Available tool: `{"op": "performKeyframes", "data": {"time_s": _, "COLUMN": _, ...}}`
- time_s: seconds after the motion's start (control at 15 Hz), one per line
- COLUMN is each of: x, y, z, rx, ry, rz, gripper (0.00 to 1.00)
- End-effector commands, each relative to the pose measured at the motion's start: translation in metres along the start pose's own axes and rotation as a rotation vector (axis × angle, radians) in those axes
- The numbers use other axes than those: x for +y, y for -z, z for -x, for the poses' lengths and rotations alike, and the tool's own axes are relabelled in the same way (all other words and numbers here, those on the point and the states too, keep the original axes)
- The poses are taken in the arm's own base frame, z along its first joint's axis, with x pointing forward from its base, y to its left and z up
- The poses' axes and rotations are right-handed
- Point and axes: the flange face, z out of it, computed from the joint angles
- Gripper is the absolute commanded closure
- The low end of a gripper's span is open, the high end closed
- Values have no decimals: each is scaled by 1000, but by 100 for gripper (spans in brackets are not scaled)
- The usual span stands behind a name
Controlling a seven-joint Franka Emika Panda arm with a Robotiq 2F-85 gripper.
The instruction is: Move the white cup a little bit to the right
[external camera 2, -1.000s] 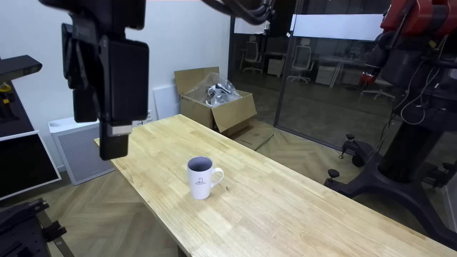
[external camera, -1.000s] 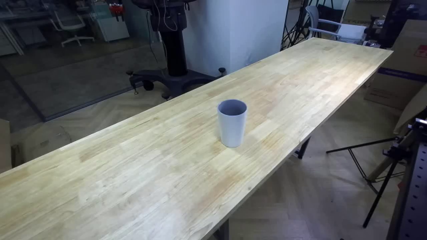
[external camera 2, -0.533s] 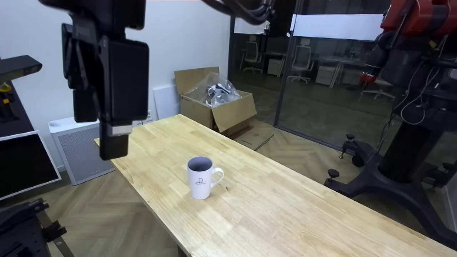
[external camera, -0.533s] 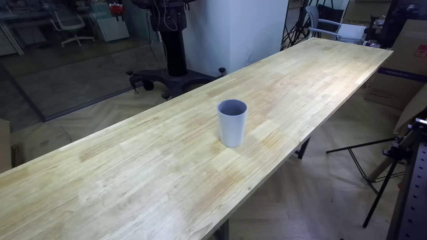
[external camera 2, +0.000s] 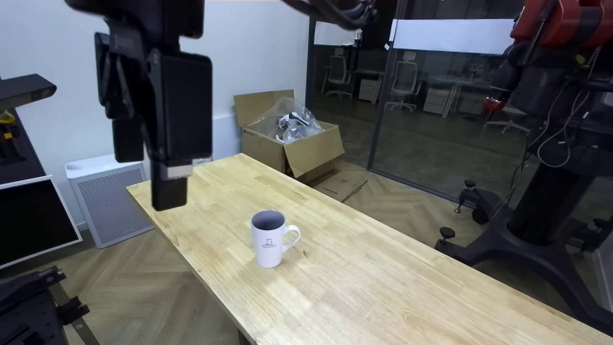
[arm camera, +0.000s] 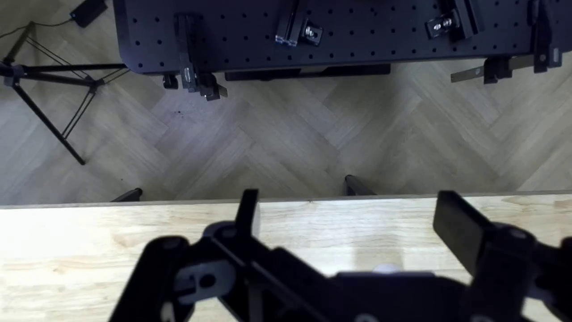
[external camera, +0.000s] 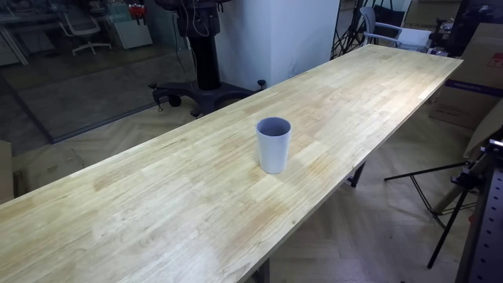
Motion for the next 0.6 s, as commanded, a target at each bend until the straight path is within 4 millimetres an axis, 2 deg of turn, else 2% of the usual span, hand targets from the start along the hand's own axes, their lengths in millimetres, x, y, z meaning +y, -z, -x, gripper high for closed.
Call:
{"op": "performKeyframes", "data": {"time_s": 0.0, "x": 16, "y": 6, "z": -31, "rx": 108, "ry": -69, "rz": 17, "gripper": 0}}
{"op": "performKeyframes", "data": {"time_s": 0.13, "x": 28, "y": 7, "z": -58, "rx": 184, "ry": -88, "rz": 50, "gripper": 0}}
{"op": "performKeyframes", "data": {"time_s": 0.33, "x": 38, "y": -5, "z": -115, "rx": 242, "ry": -106, "rz": 114, "gripper": 0}}
{"op": "performKeyframes", "data": {"time_s": 0.53, "x": 29, "y": -26, "z": -168, "rx": 199, "ry": -74, "rz": 151, "gripper": 0}}
